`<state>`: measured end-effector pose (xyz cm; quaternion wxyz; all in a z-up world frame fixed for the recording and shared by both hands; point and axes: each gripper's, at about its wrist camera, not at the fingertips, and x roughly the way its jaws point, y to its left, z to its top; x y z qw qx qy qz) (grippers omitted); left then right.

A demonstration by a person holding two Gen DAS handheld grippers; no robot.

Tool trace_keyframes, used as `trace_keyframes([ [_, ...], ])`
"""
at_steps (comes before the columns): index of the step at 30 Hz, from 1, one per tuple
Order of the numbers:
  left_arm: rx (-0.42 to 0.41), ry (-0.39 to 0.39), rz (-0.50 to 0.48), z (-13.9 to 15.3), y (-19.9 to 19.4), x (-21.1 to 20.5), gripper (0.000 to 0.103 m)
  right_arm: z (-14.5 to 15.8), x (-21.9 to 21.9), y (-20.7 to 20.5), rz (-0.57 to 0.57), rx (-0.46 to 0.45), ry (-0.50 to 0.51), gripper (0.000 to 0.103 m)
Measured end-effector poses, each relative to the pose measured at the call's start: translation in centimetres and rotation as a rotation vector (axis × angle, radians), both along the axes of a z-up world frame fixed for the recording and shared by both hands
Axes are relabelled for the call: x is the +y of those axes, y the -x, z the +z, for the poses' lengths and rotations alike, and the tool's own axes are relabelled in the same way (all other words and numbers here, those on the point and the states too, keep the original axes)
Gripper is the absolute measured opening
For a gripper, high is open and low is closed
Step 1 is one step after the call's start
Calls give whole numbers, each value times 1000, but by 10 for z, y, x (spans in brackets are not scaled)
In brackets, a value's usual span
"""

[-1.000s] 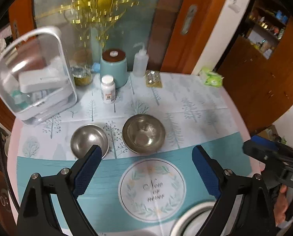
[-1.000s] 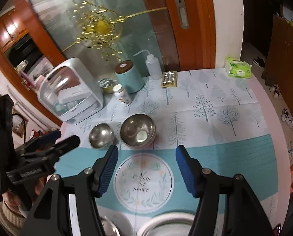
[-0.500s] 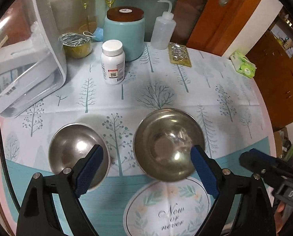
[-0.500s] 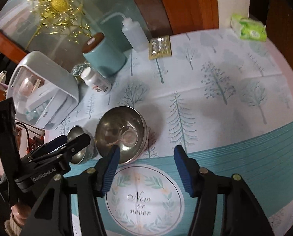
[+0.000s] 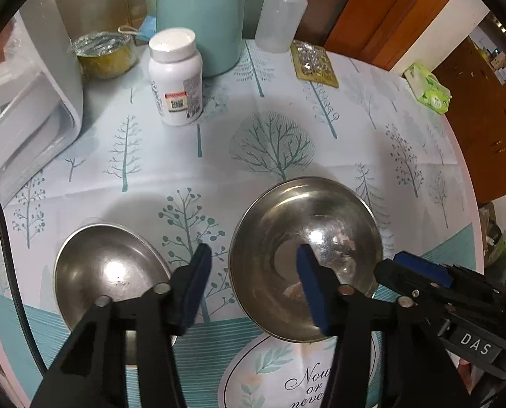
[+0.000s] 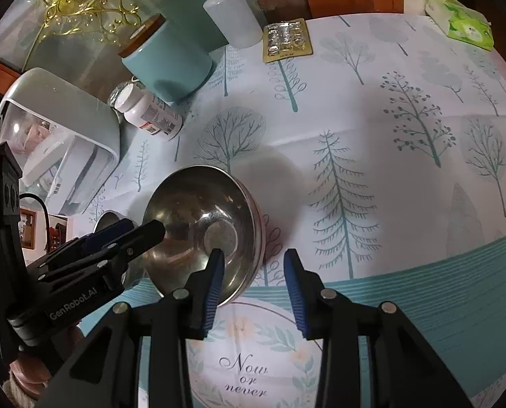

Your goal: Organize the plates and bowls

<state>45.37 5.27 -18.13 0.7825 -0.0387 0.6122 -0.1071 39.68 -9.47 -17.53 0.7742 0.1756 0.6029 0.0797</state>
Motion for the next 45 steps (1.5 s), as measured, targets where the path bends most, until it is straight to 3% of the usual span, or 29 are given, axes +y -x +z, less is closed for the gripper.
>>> trace_keyframes([
  [3,17,11,7,-5,-3,1,42,-6,0,-4,4,15,-12,25],
  [17,15,-10,-9,-12,-3,7,10,-18,9,-12,20,30,26,12],
  [24,8,-13,-17,-14,-2,7,9,-17,12,-12,19,21,51,11],
  [30,50,-26,-16,-23,-2,5,8,-19,11,-11,11,23,63,10],
  [37,0,-19,-28,-18,6,-1,5,-18,10,-4,7,16,92,8],
  [45,-30,6,-81,17,44,-1,6,7,-1,38,-9,-34,13,8],
])
